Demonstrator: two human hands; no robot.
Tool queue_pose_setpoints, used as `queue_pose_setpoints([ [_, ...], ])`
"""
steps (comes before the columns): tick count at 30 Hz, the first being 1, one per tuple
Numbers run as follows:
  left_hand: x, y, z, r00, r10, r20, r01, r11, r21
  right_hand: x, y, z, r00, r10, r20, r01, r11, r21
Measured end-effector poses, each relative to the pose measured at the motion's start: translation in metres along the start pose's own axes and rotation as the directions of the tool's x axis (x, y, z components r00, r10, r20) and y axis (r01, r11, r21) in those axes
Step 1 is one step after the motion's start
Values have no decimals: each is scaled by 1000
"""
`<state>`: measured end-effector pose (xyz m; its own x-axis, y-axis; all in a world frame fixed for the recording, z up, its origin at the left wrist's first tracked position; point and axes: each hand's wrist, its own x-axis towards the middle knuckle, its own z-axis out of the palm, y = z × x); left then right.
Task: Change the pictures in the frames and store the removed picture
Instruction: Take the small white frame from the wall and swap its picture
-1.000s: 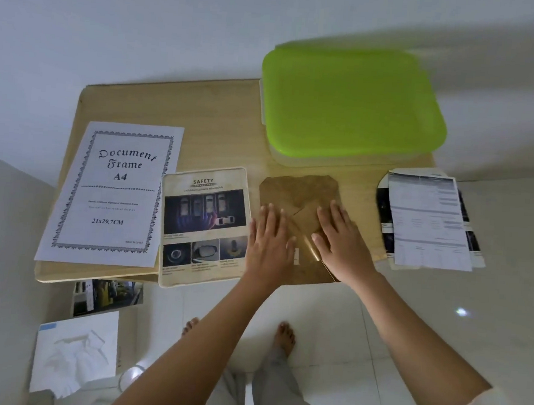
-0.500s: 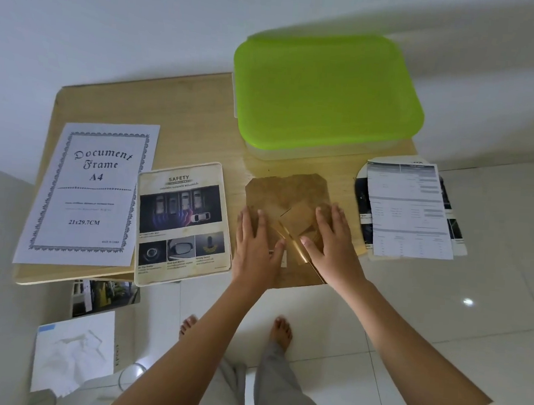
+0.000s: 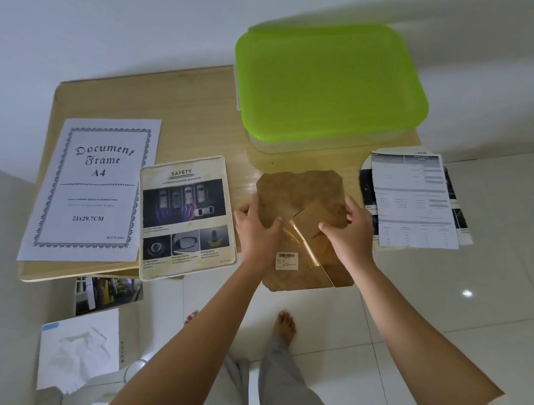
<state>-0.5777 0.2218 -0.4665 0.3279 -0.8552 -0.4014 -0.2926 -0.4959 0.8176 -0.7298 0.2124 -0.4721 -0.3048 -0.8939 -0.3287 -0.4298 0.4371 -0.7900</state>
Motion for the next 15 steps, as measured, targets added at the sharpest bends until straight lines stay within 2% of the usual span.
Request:
queue_pose_setpoints([
  [4, 4, 3, -12, 999, 45, 29, -40, 986, -163, -6, -2, -7, 1000, 16, -10, -15, 991, 130],
  [7, 4, 5, -30, 994, 53, 93, -7, 900, -436, -13, -10, -5, 1000, -15, -8, 16, 973, 232],
  [9, 5, 4, -47, 991, 60, 123, 16, 842, -540, -16, -21, 1, 999, -36, -4, 36, 954, 298],
  [12, 14, -5, -81, 988, 58, 146, 49, 773, -633, -20, -37, 20, 995, -83, 53, 61, 943, 326],
  [15, 26, -19, -117, 993, 5, 118, 73, 753, -654, -26, -49, 49, 981, -141, 131, 93, 944, 316],
])
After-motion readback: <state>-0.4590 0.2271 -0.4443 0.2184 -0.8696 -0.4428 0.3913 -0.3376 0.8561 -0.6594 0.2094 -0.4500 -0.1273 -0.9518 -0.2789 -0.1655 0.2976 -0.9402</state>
